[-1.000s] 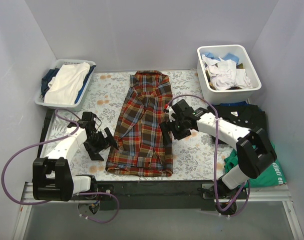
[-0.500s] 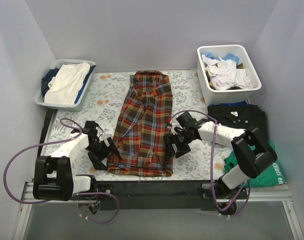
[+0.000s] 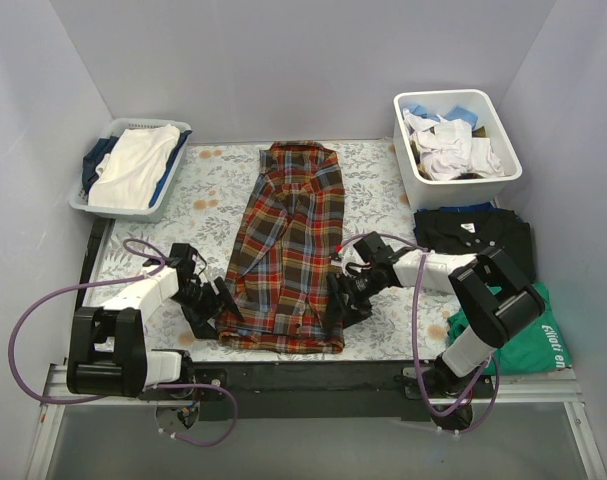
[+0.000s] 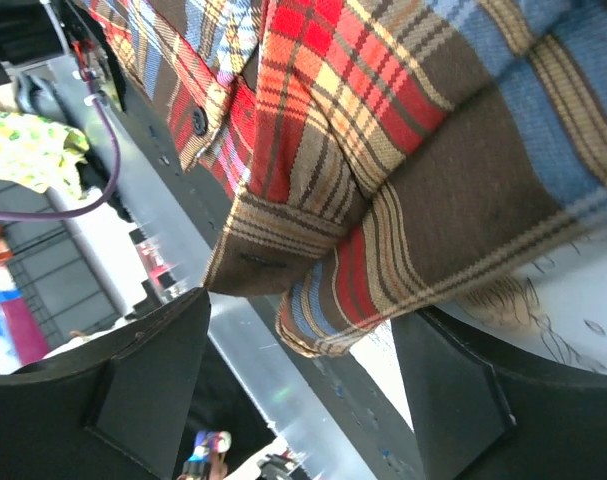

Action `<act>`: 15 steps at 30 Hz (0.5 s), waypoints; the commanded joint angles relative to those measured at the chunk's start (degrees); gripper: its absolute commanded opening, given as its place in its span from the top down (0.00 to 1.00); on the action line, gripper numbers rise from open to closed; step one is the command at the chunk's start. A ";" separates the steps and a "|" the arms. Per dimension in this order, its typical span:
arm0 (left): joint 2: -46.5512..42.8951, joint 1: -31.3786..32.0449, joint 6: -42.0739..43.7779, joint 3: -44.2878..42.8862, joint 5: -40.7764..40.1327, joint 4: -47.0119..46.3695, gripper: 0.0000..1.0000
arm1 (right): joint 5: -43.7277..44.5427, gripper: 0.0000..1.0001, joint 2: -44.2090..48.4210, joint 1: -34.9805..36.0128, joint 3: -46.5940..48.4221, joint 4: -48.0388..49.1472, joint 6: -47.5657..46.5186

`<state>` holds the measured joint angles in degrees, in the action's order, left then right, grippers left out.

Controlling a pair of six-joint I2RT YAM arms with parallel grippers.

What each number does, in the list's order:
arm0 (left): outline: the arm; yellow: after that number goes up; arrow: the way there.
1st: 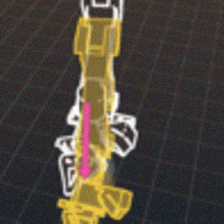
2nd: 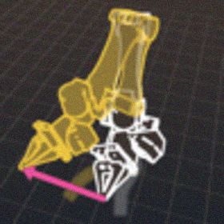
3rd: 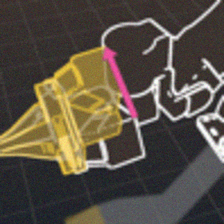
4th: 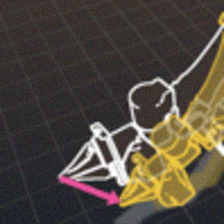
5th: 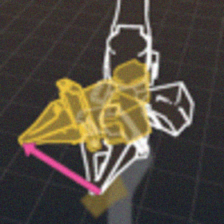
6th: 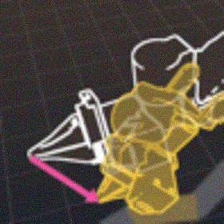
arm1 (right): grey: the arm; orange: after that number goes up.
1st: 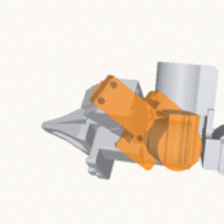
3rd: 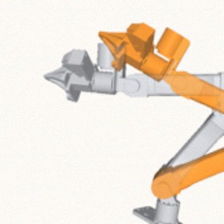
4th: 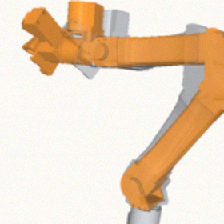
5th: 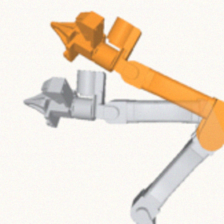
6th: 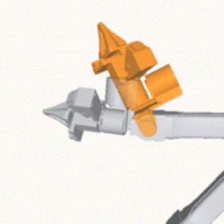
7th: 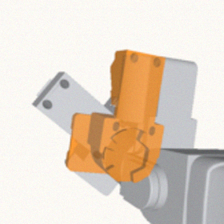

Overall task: Fold and stack the long sleeve shirts
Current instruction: Fold the shirt

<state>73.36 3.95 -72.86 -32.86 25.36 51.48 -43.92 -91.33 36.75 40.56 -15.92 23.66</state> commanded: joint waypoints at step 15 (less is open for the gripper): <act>1.69 0.45 2.81 -4.14 7.15 -2.35 0.59 | 5.25 0.71 -6.32 0.07 4.27 0.98 2.36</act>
<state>74.70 4.01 -71.07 -34.52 28.97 50.52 -42.09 -97.47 36.75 43.40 -14.46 26.35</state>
